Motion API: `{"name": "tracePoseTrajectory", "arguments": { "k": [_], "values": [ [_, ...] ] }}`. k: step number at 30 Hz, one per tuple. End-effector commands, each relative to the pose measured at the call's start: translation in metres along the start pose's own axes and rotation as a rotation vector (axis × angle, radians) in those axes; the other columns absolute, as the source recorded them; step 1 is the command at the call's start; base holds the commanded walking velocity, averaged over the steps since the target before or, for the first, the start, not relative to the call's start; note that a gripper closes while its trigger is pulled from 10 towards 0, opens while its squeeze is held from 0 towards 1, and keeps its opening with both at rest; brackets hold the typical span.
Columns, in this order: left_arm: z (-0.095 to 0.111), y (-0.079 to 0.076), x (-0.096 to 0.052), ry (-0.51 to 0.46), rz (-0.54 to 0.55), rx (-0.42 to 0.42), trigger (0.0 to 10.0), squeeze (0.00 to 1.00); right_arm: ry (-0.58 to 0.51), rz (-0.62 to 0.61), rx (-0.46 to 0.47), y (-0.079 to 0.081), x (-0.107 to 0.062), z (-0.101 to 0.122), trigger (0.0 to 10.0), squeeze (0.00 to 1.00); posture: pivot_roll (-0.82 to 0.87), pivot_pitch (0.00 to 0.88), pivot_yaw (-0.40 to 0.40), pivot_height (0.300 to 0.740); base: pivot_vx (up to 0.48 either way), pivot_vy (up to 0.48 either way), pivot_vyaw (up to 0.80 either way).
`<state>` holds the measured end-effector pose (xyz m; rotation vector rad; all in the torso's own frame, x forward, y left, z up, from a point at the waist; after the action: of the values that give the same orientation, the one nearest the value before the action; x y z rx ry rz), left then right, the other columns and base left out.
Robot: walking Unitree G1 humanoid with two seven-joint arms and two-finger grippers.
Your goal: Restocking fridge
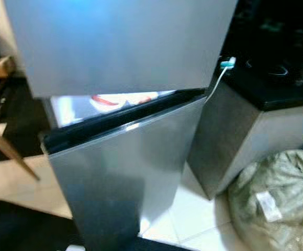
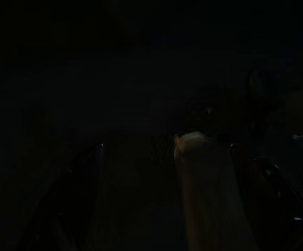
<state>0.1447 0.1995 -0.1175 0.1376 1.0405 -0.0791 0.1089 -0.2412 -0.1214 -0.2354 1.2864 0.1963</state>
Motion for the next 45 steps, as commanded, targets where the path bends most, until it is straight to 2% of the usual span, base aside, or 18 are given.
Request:
{"name": "tracePoseTrajectory", "arguments": {
  "k": [1, 19, 24, 25, 26, 27, 28, 30, 31, 33, 34, 35, 37, 38, 41, 42, 44, 45],
  "values": [
    [0.005, 0.000, 0.001, -0.020, -0.002, 0.005, 10.0, 0.00, -0.035, 0.007, 0.012, -0.002, 0.000, 0.007, 10.0, 0.00, -0.04, 0.000, -0.067, 0.740, 0.000, 0.000, 0.00],
    [0.014, -0.001, 0.002, -0.045, -0.012, 0.024, 10.0, 0.00, -0.029, 0.036, 0.006, 0.002, 0.000, 0.007, 10.0, 0.00, -0.04, 0.000, -0.065, 0.740, 0.000, 0.000, 0.00],
    [0.041, -0.015, 0.005, -0.154, -0.092, 0.081, 10.0, 0.00, -0.047, -0.011, 0.042, -0.003, 0.000, 0.008, 10.0, 0.00, -0.04, 0.000, -0.065, 0.740, 0.000, 0.000, 0.00],
    [0.053, -0.018, 0.006, -0.200, -0.111, 0.117, 10.0, 0.00, -0.048, -0.010, 0.038, -0.003, 0.000, 0.008, 10.0, 0.00, -0.04, 0.000, -0.065, 0.740, 0.000, 0.000, 0.00],
    [0.053, -0.018, 0.006, -0.200, -0.111, 0.117, 10.0, 0.00, -0.048, -0.010, 0.038, -0.003, 0.000, 0.008, 10.0, 0.00, -0.04, 0.000, -0.065, 0.740, 0.000, 0.000, 0.00],
    [0.068, -0.023, 0.006, -0.251, -0.139, 0.174, 10.0, 0.00, -0.049, -0.009, 0.035, -0.003, 0.000, 0.008, 10.0, 0.00, -0.04, 0.000, -0.065, 0.740, 0.000, 0.000, 0.00],
    [0.068, -0.023, 0.006, -0.251, -0.139, 0.174, 10.0, 0.00, -0.049, -0.009, 0.035, -0.003, 0.000, 0.008, 10.0, 0.00, -0.04, 0.000, -0.065, 0.740, 0.000, 0.000, 0.00],
    [0.091, -0.034, 0.004, -0.333, -0.198, 0.282, 10.0, 0.00, -0.049, -0.009, 0.031, -0.003, 0.000, 0.008, 10.0, 0.00, -0.04, 0.000, -0.065, 0.740, 0.000, 0.000, 0.00],
    [0.091, -0.034, 0.004, -0.333, -0.198, 0.282, 10.0, 0.00, -0.049, -0.009, 0.031, -0.003, 0.000, 0.008, 10.0, 0.00, -0.04, 0.000, -0.065, 0.740, 0.000, 0.000, 0.00],
    [0.109, -0.044, 0.002, -0.398, -0.242, 0.437, 10.0, 0.00, -0.050, -0.011, 0.030, -0.003, 0.000, 0.009, 10.0, 0.00, -0.04, 0.000, -0.060, 0.740, 0.000, 0.000, 0.00],
    [0.109, -0.044, 0.002, -0.398, -0.242, 0.437, 10.0, 0.00, -0.050, -0.011, 0.030, -0.003, 0.000, 0.009, 10.0, 0.00, -0.04, 0.000, -0.060, 0.740, 0.000, 0.000, 0.00],
    [0.118, -0.047, 0.001, -0.428, -0.248, 0.506, 10.0, 0.00, -0.051, -0.013, 0.030, -0.003, 0.000, 0.009, 10.0, 0.00, -0.04, 0.000, -0.059, 0.740, 0.000, 0.000, 0.00],
    [0.118, -0.047, 0.001, -0.428, -0.248, 0.506, 10.0, 0.00, -0.051, -0.013, 0.030, -0.003, 0.000, 0.009, 10.0, 0.00, -0.04, 0.000, -0.059, 0.740, 0.000, 0.000, 0.00],
    [0.130, -0.048, -0.001, -0.472, -0.243, 0.563, 10.0, 0.00, -0.051, -0.015, 0.030, -0.002, 0.000, 0.009, 10.0, 0.00, -0.04, 0.000, -0.057, 0.740, 0.000, 0.000, 0.00],
    [0.141, -0.046, -0.003, -0.507, -0.223, 0.604, 10.0, 0.00, -0.051, -0.016, 0.030, -0.002, 0.000, 0.009, 10.0, 0.00, -0.04, 0.000, -0.056, 0.740, 0.000, 0.000, 0.00],
    [0.164, -0.036, -0.007, -0.578, -0.158, 0.646, 10.0, 0.00, -0.050, -0.017, 0.030, -0.002, 0.000, 0.008, 10.0, 0.00, -0.04, 0.000, -0.055, 0.740, 0.000, 0.000, 0.00],
    [0.164, -0.036, -0.007, -0.578, -0.158, 0.646, 10.0, 0.00, -0.050, -0.017, 0.030, -0.002, 0.000, 0.008, 10.0, 0.00, -0.04, 0.000, -0.055, 0.740, 0.000, 0.000, 0.00],
    [0.189, -0.024, -0.014, -0.653, -0.085, 0.681, 10.0, 0.00, -0.049, -0.019, 0.031, -0.002, 0.000, 0.007, 10.0, 0.00, -0.04, 0.000, -0.055, 0.740, 0.000, 0.000, 0.00]
  ]
}}
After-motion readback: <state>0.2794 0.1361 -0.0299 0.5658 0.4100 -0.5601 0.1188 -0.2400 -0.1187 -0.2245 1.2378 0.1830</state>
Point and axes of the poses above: a point about 5 cm out from each wrist's last joint towards the gripper, its own x axis pointing out of the wrist towards the gripper, its own z axis along the axis of the wrist's last joint, y = z × x, the point moved 2 cm from there along x, pointing out of the wrist towards the gripper, and after that the axes turned 2 degrees about x, right-handed, at the moved point
